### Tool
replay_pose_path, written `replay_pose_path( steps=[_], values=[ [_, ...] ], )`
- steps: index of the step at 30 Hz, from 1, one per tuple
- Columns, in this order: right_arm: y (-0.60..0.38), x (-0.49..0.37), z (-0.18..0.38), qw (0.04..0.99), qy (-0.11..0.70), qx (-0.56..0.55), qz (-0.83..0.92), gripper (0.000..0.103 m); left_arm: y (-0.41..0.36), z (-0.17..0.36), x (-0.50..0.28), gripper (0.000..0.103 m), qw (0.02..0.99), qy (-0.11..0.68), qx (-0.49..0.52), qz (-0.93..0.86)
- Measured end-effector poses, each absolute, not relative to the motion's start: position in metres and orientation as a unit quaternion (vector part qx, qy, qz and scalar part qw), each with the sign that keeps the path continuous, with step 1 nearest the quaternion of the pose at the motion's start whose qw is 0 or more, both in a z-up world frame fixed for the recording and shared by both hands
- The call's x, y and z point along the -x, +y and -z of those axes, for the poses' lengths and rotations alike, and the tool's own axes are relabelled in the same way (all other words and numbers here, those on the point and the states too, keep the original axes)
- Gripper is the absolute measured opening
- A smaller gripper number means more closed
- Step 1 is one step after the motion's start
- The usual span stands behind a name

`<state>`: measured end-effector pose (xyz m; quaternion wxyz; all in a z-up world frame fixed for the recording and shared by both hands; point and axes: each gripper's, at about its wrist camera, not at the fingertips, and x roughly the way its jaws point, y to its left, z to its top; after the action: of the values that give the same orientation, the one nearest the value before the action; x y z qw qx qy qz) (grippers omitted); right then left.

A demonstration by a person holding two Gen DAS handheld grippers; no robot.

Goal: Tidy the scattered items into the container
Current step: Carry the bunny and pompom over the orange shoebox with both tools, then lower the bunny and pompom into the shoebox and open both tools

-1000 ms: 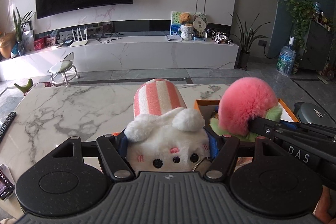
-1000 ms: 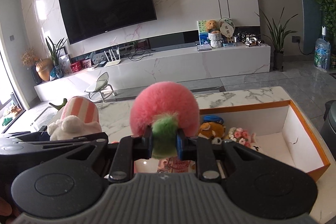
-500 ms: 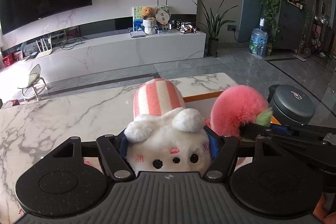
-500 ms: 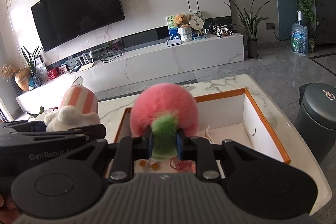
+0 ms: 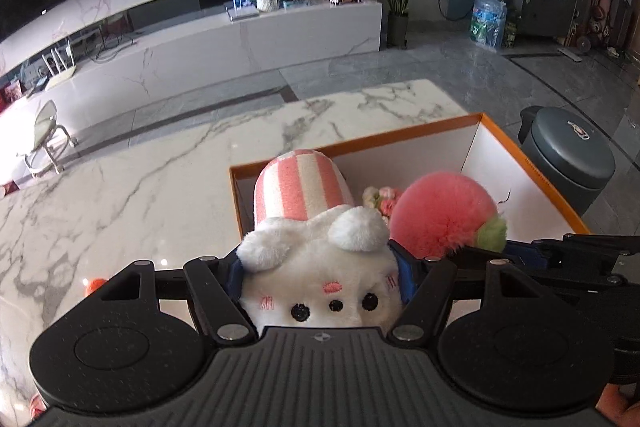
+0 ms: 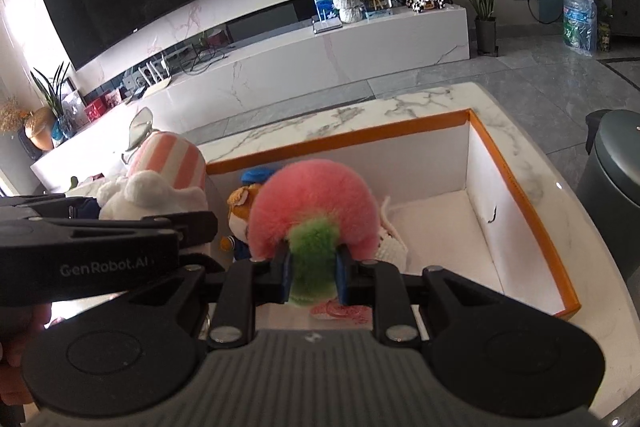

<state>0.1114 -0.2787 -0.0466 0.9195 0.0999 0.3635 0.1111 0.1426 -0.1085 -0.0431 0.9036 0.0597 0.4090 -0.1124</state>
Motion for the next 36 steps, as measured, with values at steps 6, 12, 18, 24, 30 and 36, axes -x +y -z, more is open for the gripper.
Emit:
replay_pose_path(
  steps=[6,12,18,24,30,36],
  values=[
    [-0.278,-0.134,0.070,0.885,0.426,-0.107,-0.152,0.023,-0.104,0.053,-0.147,0.080,0.888,0.433,-0.071,0.138],
    [-0.284,-0.152,0.076,0.863,0.463,-0.084,-0.183,0.023,-0.113,0.062,-0.151,0.081,0.868,0.454,-0.088,0.183],
    [-0.288,-0.160,0.086,0.843,0.492,-0.081,-0.204,0.023,-0.122,0.075,-0.155,0.082,0.849,0.476,-0.119,0.195],
    [-0.289,-0.165,0.100,0.828,0.513,-0.091,-0.205,0.024,-0.129,0.084,-0.157,0.085,0.841,0.482,-0.148,0.194],
    [-0.291,-0.165,0.108,0.824,0.521,-0.097,-0.203,0.025,-0.132,0.087,-0.155,0.086,0.843,0.474,-0.168,0.193],
    [-0.291,-0.163,0.110,0.823,0.520,-0.104,-0.204,0.026,-0.131,0.081,-0.153,0.087,0.849,0.463,-0.162,0.197]
  ],
)
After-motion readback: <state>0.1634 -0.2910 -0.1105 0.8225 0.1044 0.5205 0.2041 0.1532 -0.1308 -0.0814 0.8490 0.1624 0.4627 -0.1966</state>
